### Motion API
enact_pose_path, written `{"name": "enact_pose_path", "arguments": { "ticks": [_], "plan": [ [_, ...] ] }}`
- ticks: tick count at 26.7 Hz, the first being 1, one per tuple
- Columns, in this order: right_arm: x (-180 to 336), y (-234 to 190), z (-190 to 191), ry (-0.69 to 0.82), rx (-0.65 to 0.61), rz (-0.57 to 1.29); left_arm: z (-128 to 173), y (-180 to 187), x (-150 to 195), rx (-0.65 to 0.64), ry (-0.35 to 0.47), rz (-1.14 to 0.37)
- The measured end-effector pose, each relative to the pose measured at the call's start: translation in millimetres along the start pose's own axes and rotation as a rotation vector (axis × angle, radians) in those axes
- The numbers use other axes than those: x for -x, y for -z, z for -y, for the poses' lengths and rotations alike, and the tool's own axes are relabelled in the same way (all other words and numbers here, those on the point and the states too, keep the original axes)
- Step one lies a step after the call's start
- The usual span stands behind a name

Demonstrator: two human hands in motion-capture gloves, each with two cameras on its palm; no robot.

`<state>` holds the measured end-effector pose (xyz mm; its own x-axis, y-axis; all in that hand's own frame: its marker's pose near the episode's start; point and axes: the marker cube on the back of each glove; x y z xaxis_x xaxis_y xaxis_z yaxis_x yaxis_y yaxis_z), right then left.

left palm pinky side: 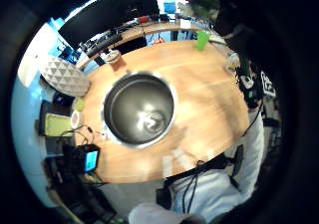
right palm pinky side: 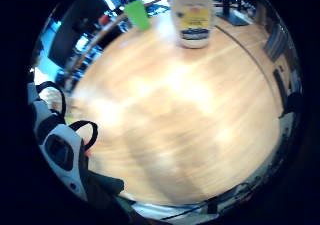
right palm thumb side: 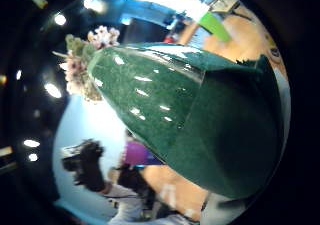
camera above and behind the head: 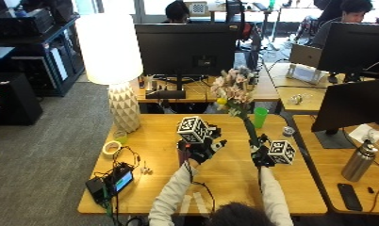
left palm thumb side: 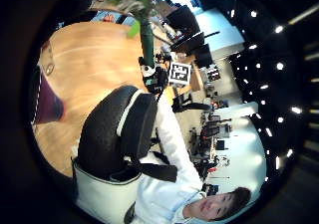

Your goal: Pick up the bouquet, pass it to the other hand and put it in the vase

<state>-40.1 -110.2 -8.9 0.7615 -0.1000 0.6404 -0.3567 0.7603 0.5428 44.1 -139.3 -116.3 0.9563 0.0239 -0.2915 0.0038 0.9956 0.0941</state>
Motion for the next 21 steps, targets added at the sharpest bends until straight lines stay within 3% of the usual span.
{"name": "enact_pose_path", "arguments": {
  "ticks": [5, 10, 14, 17, 21],
  "plan": [
    [-2.3, -16.1, 8.1, -0.132, -0.075, 0.178, 35.3, 3.1, -44.0, -0.056, 0.006, -0.337],
    [21.3, -46.4, -27.0, -0.140, -0.034, 0.410, 61.3, -12.5, -82.4, -0.090, -0.048, -0.637],
    [30.6, -68.3, -61.7, -0.097, -0.017, 0.474, 61.3, -27.0, -97.0, -0.171, -0.079, -0.824],
    [30.5, -78.9, -82.2, -0.062, 0.005, 0.461, 52.7, -27.9, -98.2, -0.275, -0.042, -0.889],
    [40.0, -82.8, -99.2, -0.029, 0.131, 0.489, 42.9, -19.8, -91.7, -0.368, -0.020, -0.830]
  ]
}}
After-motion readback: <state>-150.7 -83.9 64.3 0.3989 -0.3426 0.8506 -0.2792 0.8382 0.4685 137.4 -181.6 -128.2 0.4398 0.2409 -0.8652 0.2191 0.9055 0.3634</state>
